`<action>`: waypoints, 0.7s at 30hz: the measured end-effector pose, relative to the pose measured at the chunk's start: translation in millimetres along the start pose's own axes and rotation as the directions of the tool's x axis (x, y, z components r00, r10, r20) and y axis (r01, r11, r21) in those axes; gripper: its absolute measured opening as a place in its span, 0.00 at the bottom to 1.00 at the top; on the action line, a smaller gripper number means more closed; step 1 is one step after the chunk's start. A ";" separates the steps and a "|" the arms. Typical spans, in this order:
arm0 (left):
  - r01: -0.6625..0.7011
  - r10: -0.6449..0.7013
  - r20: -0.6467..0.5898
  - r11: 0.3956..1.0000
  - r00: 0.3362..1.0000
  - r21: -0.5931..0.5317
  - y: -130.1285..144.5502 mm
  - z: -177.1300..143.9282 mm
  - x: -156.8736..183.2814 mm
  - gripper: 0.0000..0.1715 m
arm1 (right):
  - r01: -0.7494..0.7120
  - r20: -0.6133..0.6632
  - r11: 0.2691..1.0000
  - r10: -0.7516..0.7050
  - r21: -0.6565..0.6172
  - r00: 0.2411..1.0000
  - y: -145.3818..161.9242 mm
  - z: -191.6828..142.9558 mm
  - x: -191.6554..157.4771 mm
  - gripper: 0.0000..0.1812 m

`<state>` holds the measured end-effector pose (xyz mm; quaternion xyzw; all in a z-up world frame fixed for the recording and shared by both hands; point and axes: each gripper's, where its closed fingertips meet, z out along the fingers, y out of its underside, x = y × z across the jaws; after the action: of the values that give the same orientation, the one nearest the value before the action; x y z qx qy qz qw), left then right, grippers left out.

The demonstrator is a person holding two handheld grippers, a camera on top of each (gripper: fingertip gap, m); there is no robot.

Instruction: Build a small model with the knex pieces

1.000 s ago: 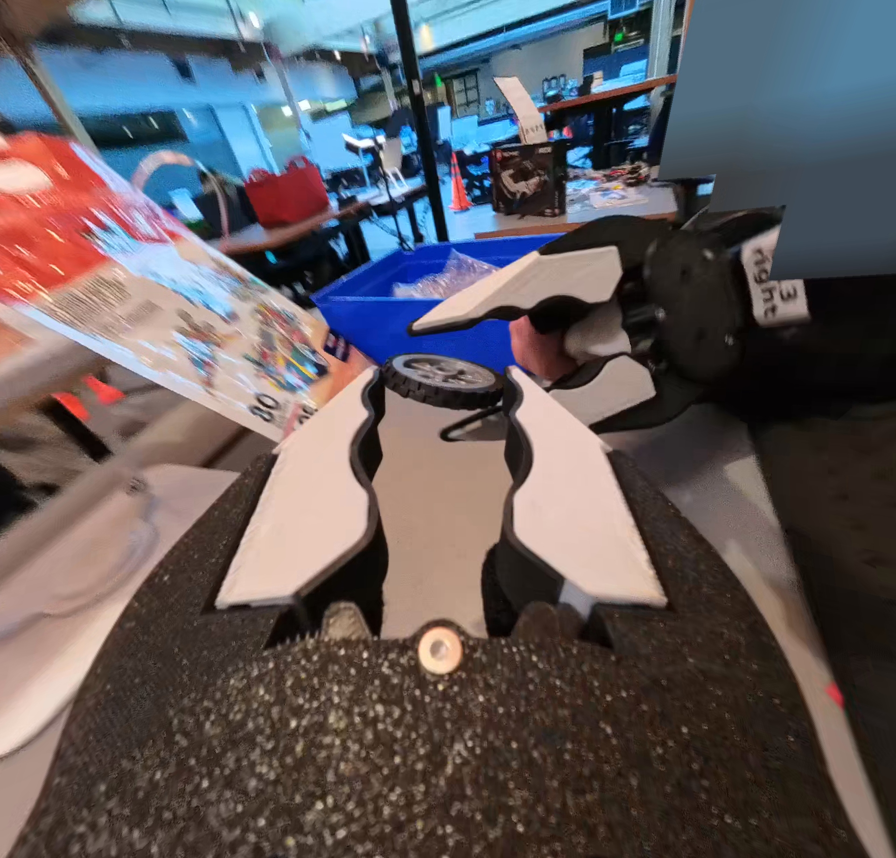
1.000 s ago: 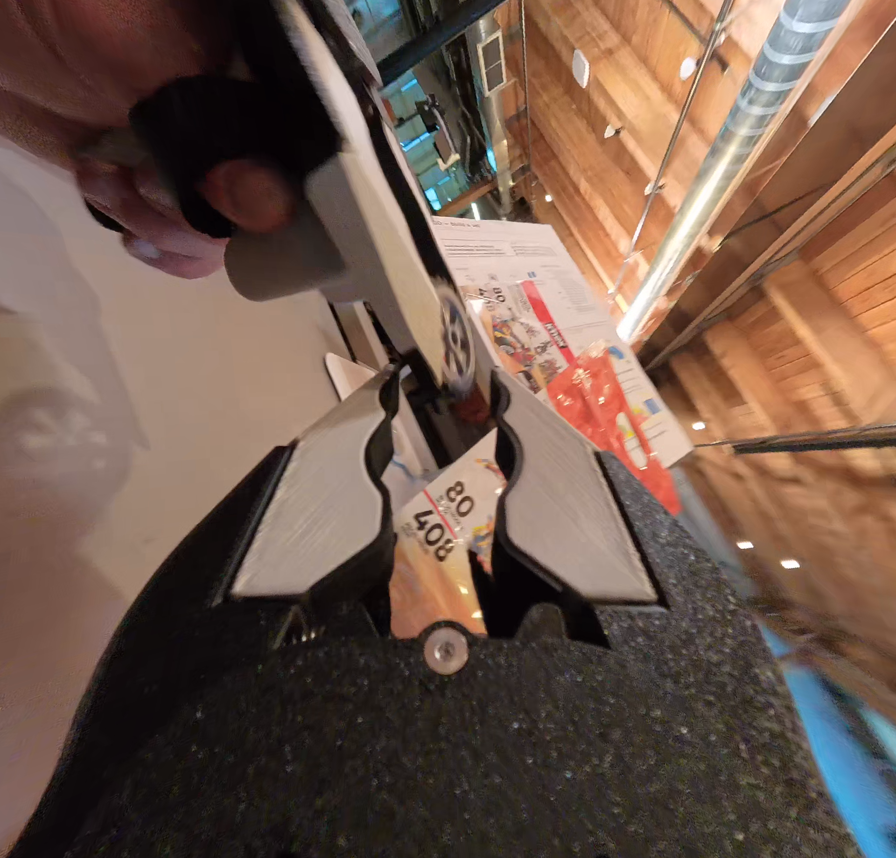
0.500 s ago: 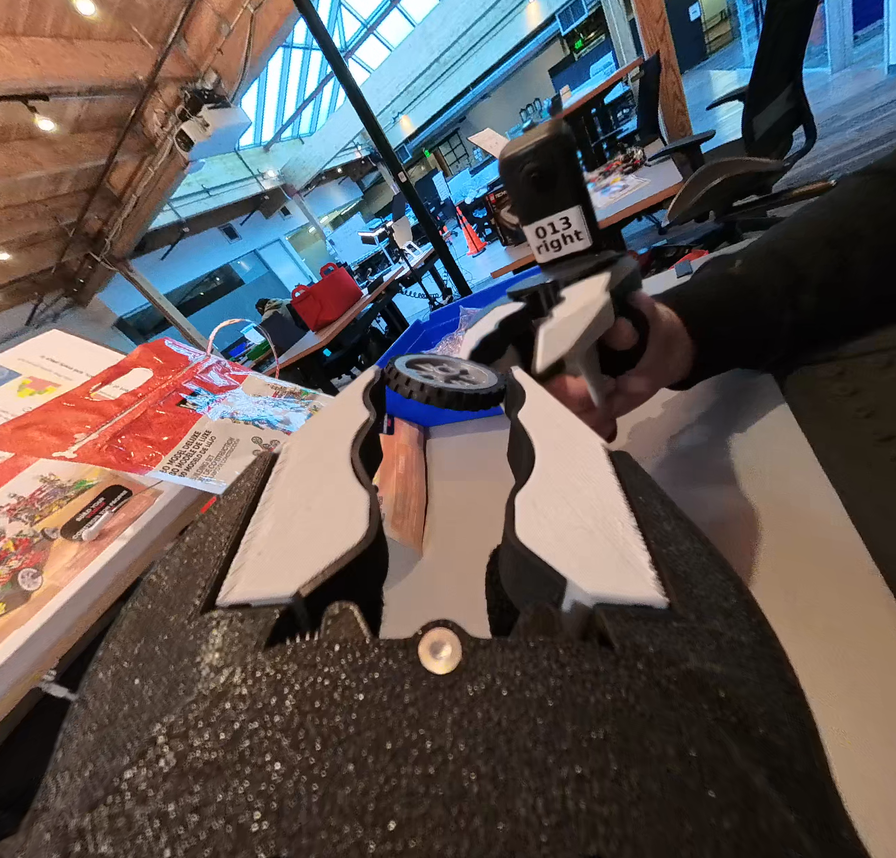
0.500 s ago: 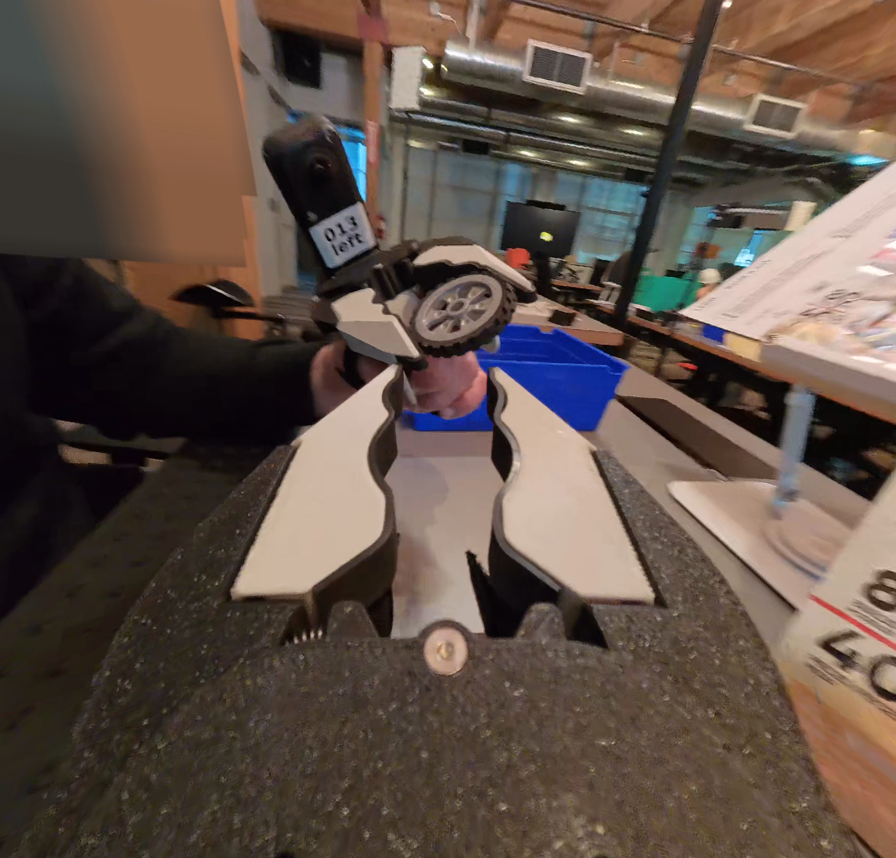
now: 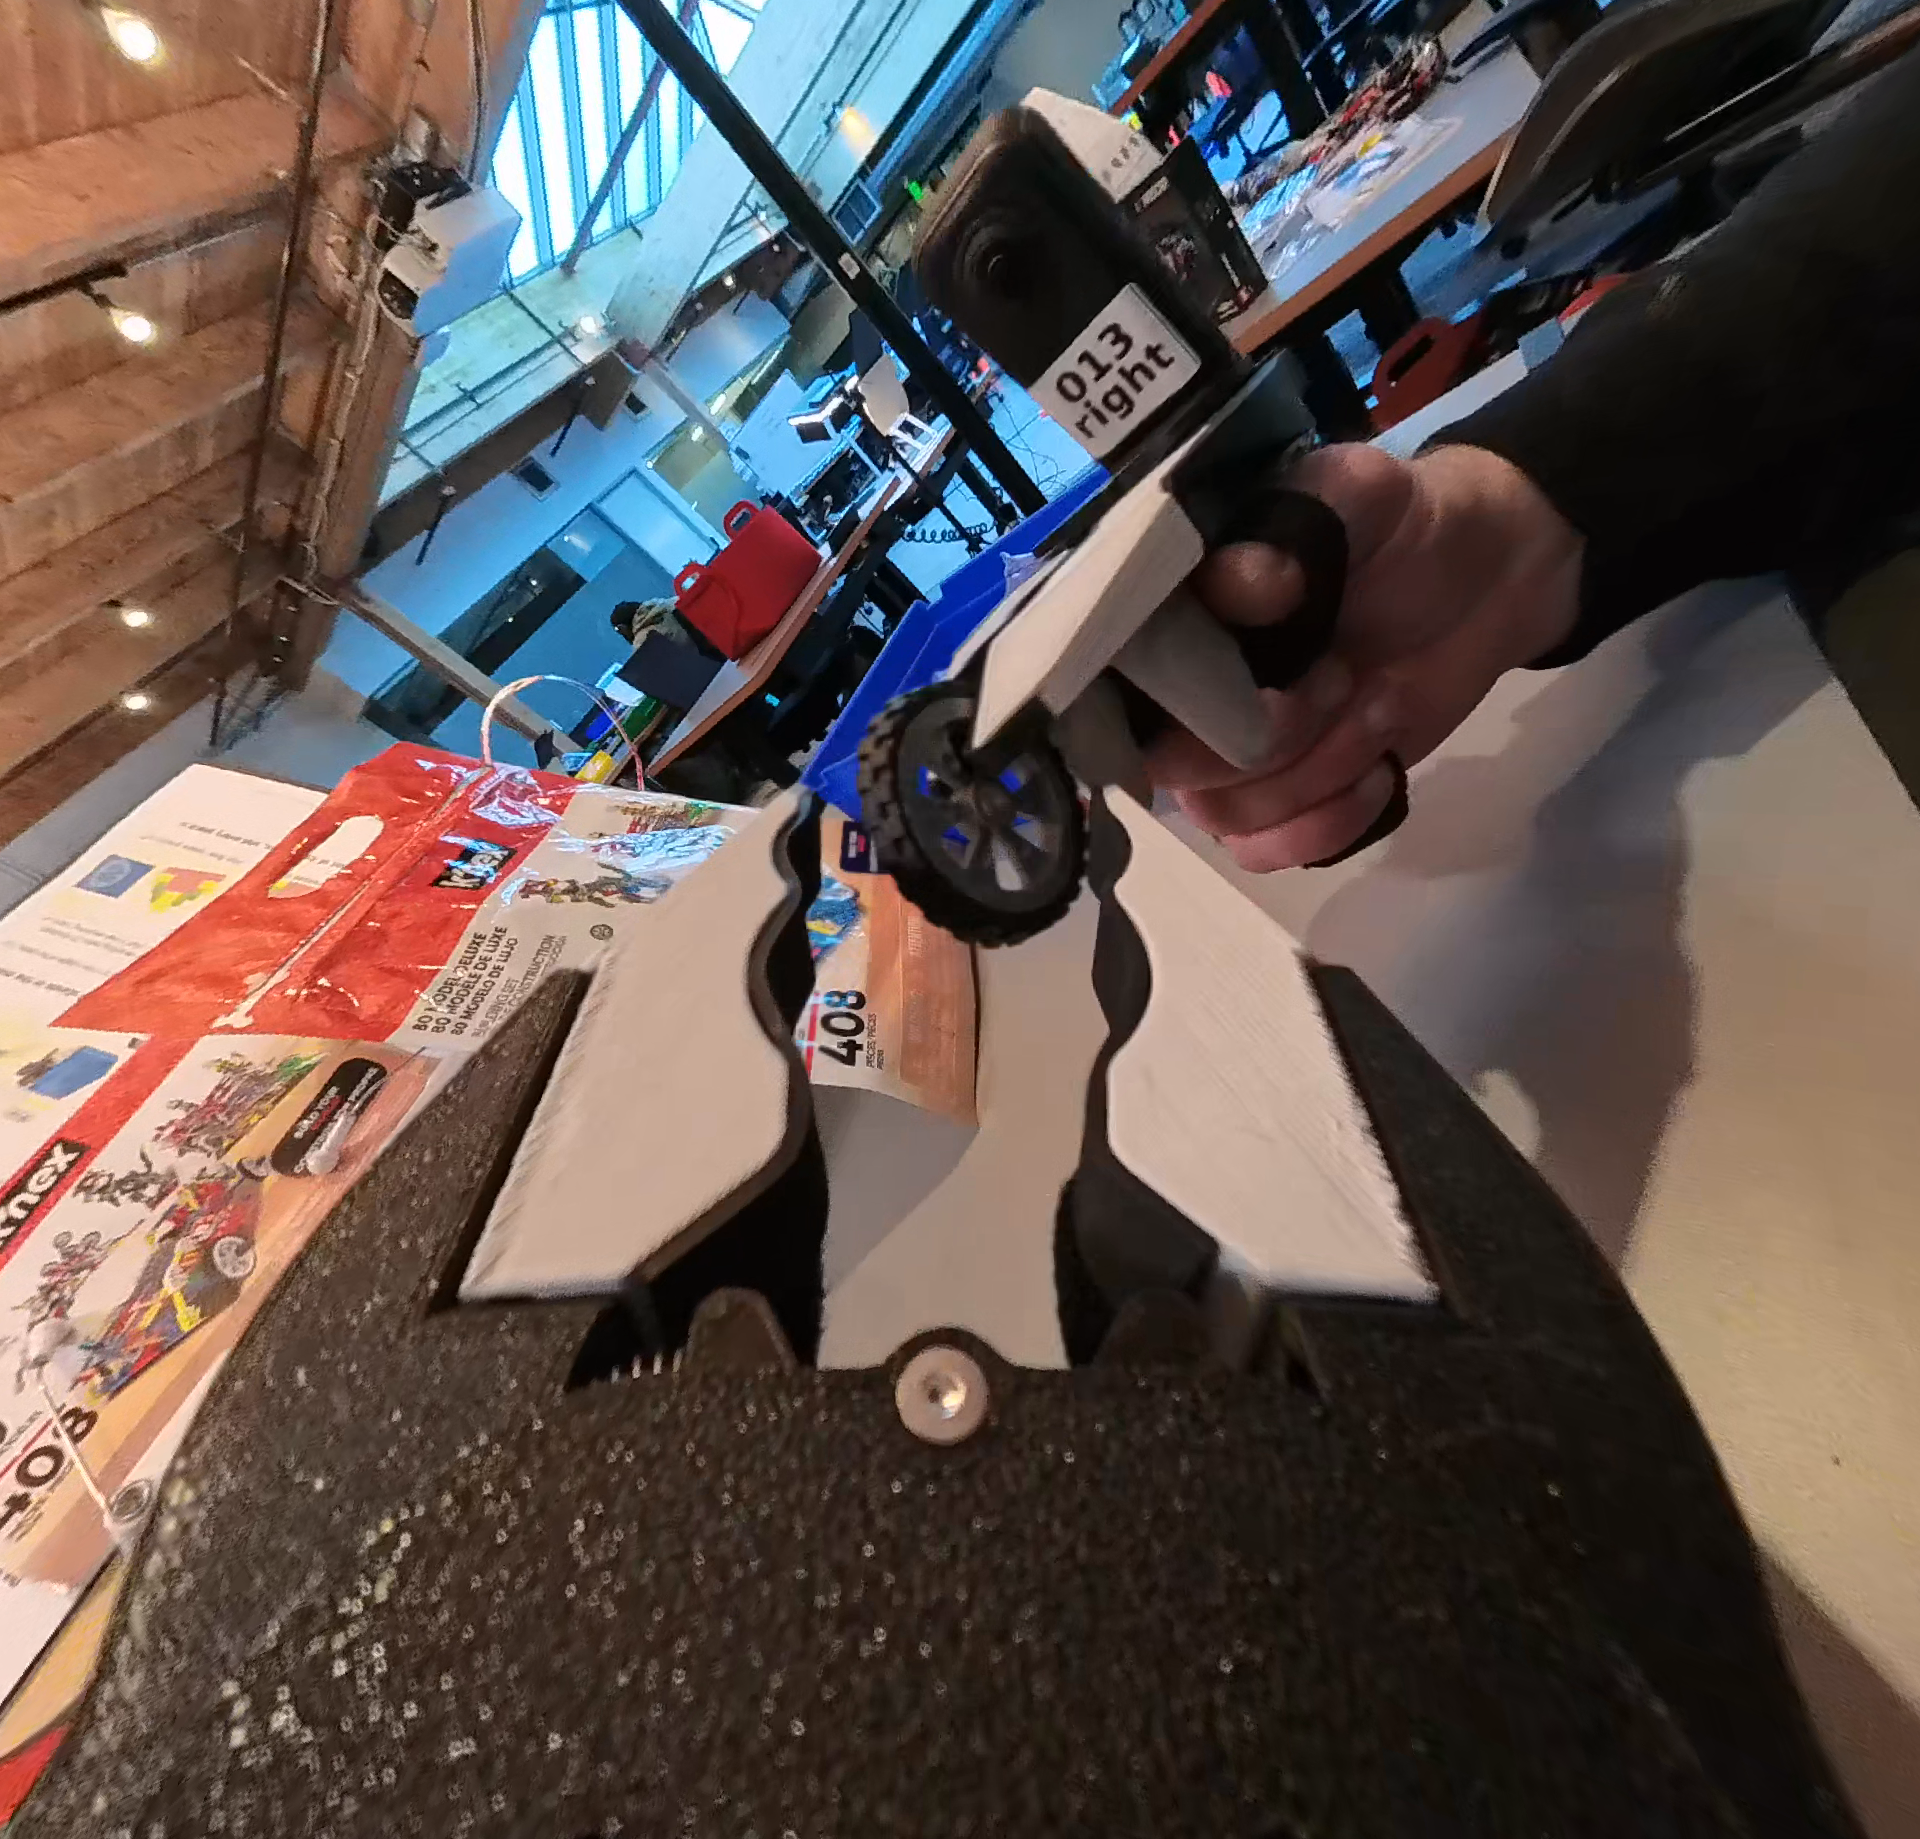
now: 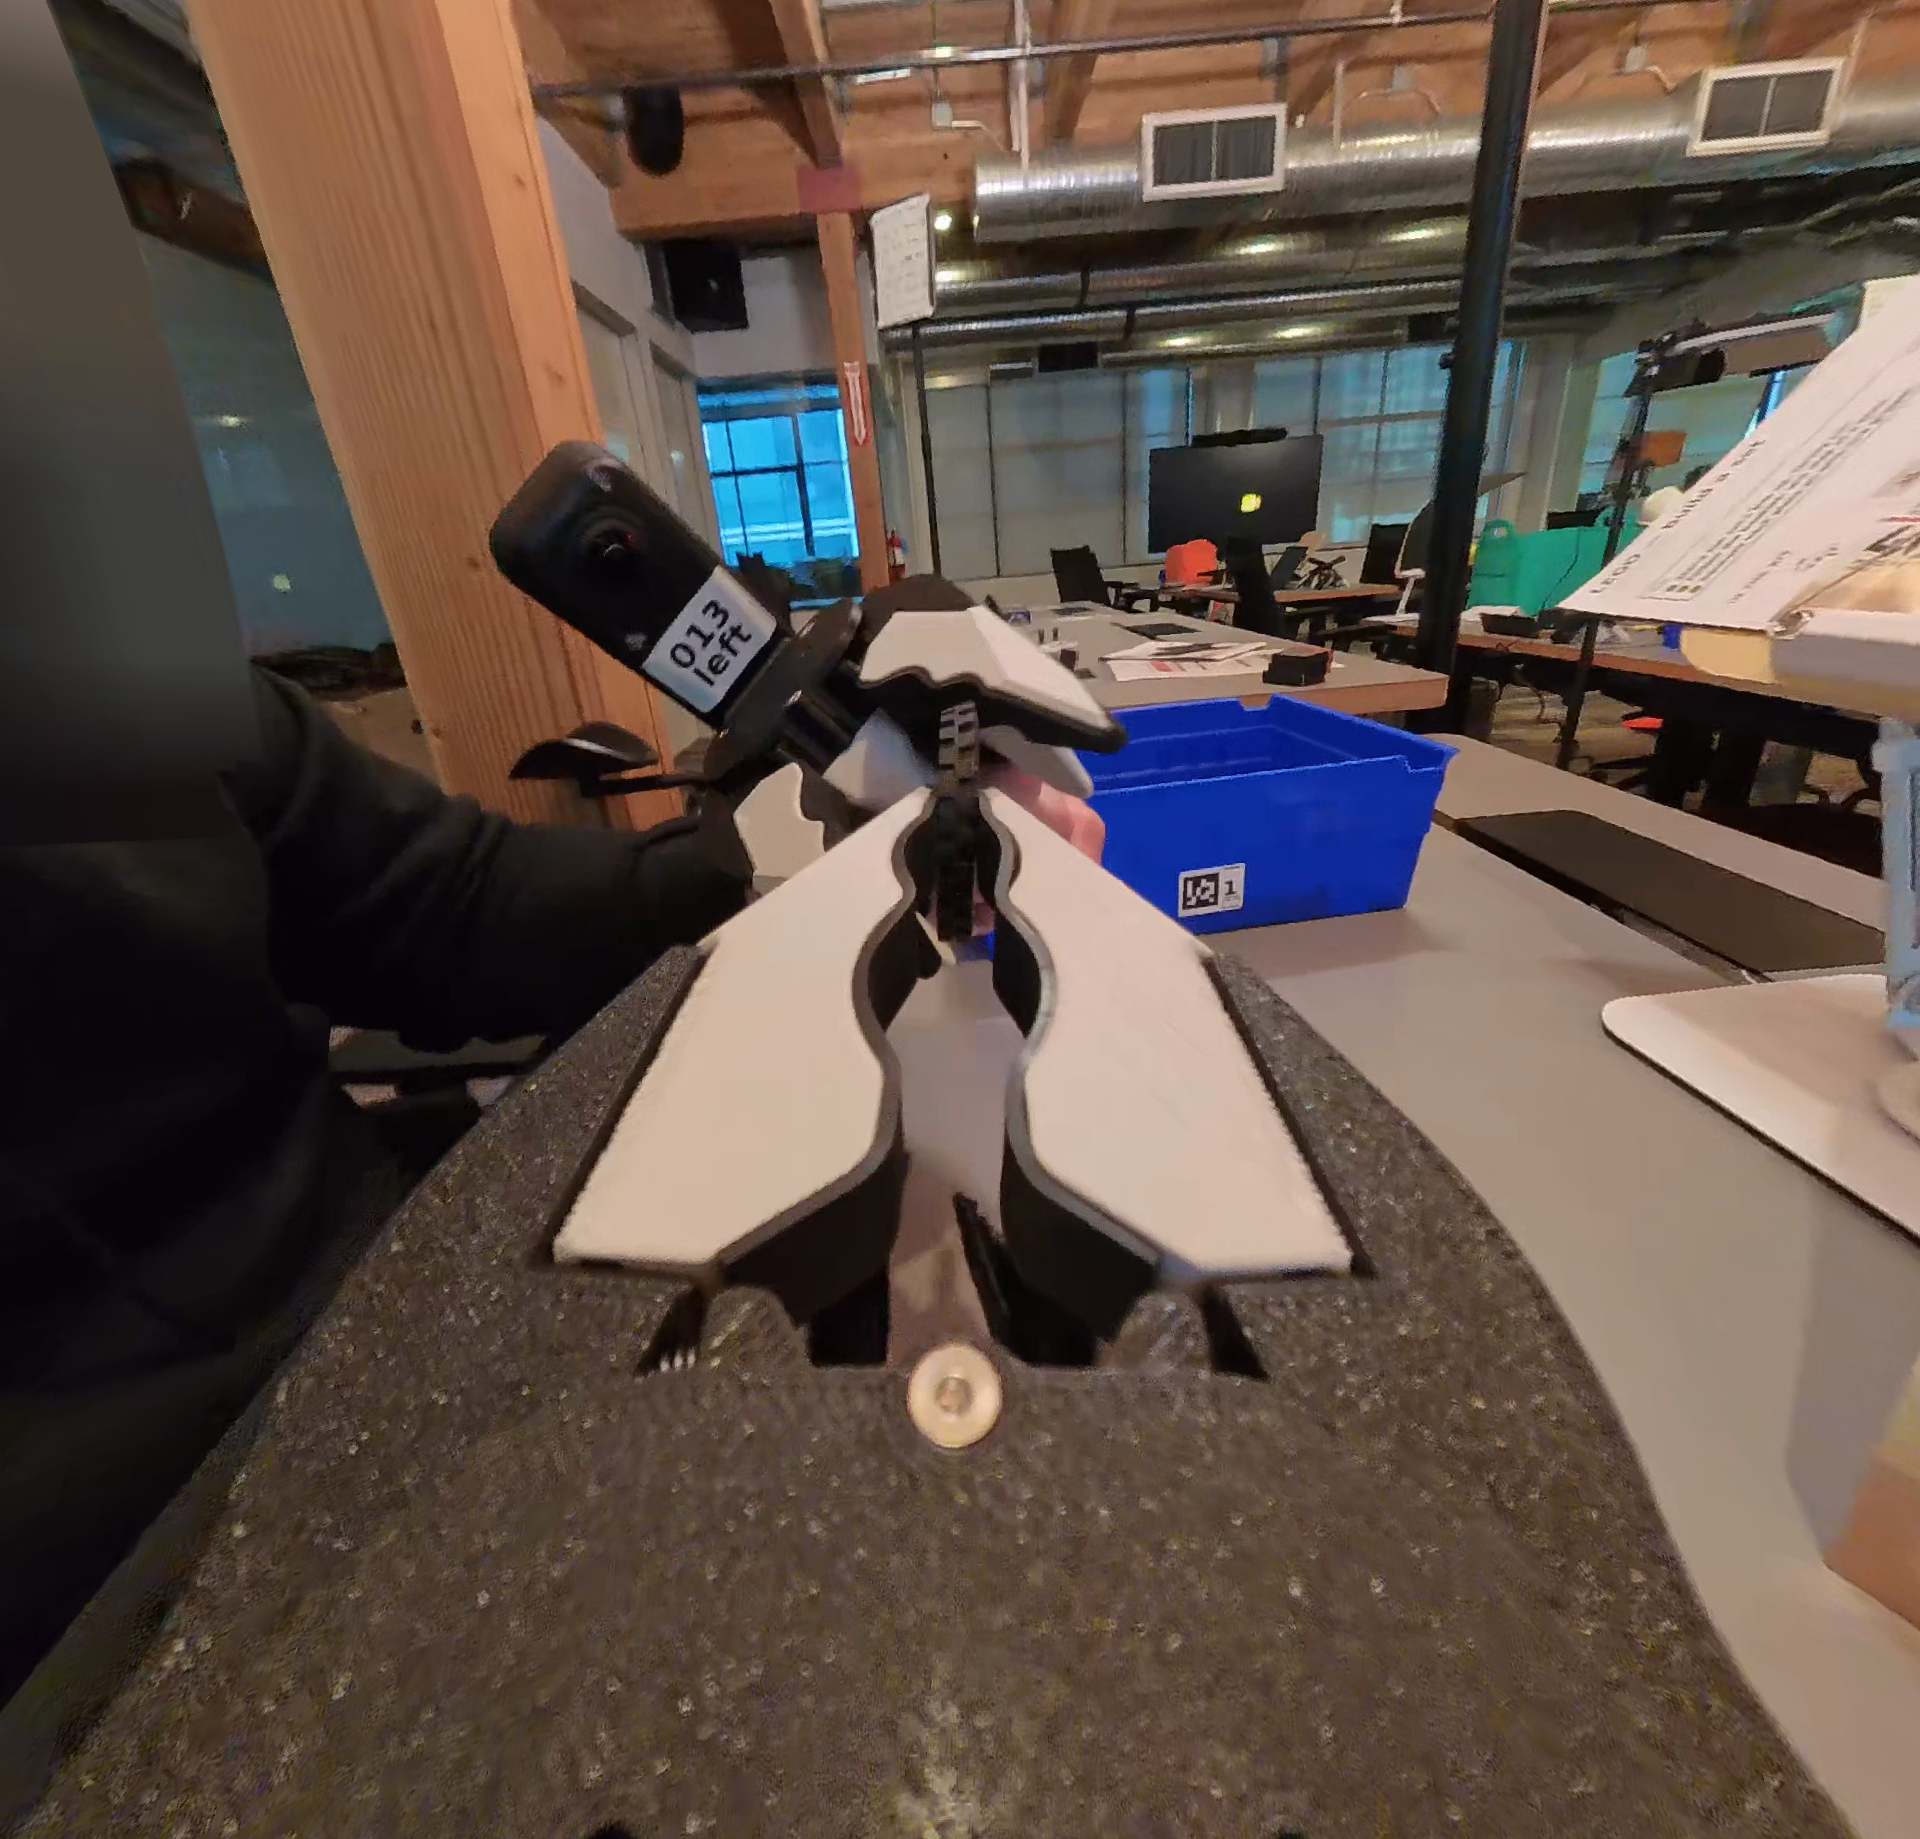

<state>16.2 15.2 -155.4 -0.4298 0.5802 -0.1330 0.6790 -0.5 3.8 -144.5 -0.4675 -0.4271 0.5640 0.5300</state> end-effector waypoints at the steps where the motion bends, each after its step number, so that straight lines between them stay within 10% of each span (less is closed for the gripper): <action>1: -0.006 0.006 0.011 1.000 1.000 -0.004 0.3 0.1 -1.4 0.31 | -0.005 0.009 1.000 0.005 -0.005 1.000 0.7 0.4 -1.3 0.03; 11: -0.009 -0.002 -0.040 0.958 0.999 -0.288 39.9 -9.0 3.4 0.42 | -0.157 -0.076 0.975 0.146 -0.155 0.986 37.6 -4.6 28.0 0.03; 21: 0.144 -0.170 -0.006 0.854 0.985 -0.500 78.8 -72.9 33.3 0.39 | -0.399 -0.187 0.687 0.365 -0.607 0.912 149.9 6.6 15.8 0.15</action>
<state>-64.9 8.2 -232.9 -0.6328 0.5746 -0.0447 0.5172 -36.8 8.7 -290.9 -0.7107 -0.4711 0.4726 0.2228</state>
